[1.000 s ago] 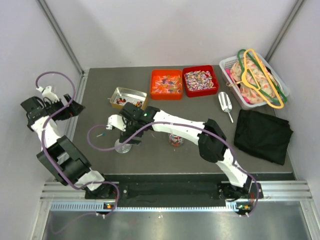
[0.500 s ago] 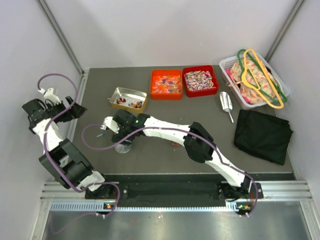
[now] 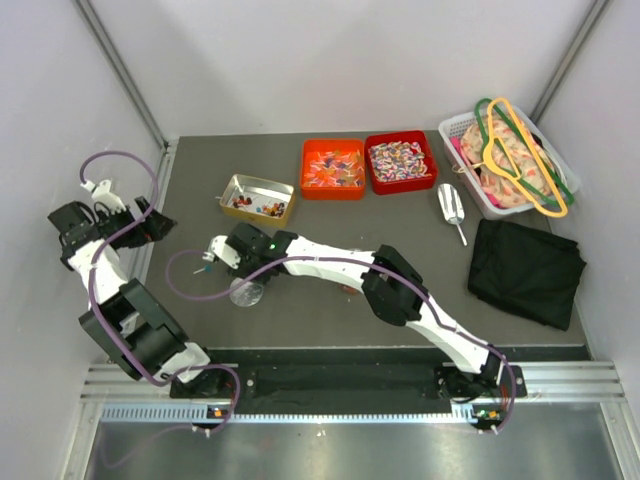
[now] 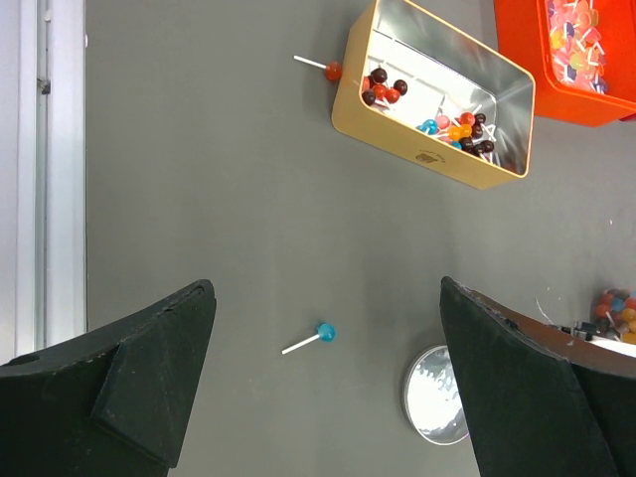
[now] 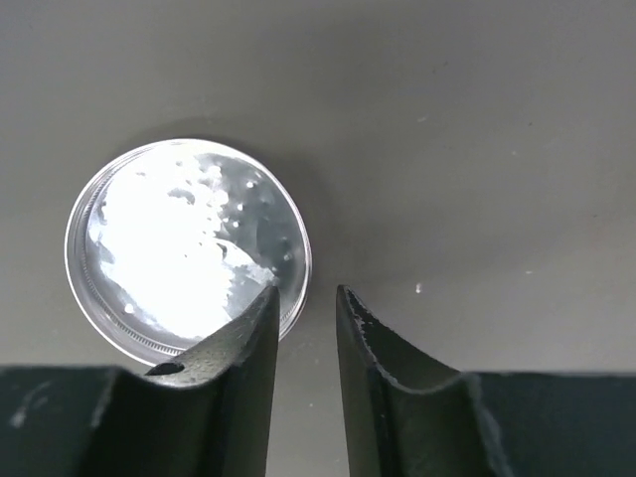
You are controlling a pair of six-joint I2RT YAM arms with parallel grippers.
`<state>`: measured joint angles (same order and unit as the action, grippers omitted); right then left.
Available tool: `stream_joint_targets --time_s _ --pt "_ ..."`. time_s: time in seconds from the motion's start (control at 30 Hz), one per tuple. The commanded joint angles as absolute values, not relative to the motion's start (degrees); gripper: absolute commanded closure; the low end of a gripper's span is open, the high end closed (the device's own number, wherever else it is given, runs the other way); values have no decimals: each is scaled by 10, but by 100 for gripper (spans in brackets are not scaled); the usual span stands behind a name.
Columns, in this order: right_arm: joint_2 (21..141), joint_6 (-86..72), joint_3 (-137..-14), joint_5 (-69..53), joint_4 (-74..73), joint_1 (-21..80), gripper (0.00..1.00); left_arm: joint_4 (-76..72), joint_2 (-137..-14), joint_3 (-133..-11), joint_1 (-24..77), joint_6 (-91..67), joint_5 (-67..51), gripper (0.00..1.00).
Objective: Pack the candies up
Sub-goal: Pick up the bottle lid at the center of the board.
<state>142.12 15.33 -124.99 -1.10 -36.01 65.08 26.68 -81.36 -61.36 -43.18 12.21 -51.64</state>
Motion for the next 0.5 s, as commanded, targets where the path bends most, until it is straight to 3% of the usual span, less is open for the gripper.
stream_joint_targets --time_s 0.0,0.1,0.27,0.47 --pt "1421 150 -1253 -13 -345 654 71 259 -800 -609 -437 135 -538 1" --pt "1422 150 -1247 -15 -345 652 74 255 -799 -609 -437 133 -539 1" --pt "1414 151 -1248 -11 -347 649 95 250 -802 -604 -436 134 -541 1" --pt "1374 156 -1241 -2 -356 634 100 244 -814 -601 -436 137 -554 1"
